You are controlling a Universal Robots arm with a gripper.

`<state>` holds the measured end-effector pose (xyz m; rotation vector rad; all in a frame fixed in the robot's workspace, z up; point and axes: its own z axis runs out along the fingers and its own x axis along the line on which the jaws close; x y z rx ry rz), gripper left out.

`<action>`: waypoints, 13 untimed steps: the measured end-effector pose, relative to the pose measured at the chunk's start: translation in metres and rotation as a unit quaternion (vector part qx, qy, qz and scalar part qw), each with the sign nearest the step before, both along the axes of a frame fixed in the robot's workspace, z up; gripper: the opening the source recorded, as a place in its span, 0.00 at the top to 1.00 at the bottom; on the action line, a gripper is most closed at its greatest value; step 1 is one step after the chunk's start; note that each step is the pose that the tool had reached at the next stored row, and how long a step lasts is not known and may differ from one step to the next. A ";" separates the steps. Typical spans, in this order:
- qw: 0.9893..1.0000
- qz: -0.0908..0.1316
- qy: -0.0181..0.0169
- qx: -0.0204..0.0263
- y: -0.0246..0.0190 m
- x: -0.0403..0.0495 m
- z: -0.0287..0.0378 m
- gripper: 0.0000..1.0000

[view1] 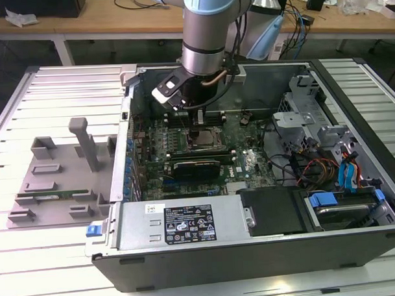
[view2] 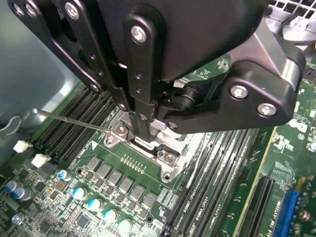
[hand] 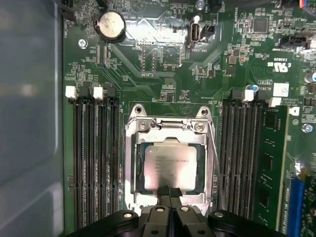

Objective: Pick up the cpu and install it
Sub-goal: 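Close the cpu cover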

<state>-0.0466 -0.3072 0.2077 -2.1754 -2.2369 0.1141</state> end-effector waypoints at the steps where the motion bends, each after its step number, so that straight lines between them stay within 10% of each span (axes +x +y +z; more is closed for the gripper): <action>1: 1.000 0.000 0.000 0.000 -0.0001 -0.0001 -0.0029 0.89; 13: 1.000 0.000 0.000 0.001 0.0002 0.0176 -0.0023 0.89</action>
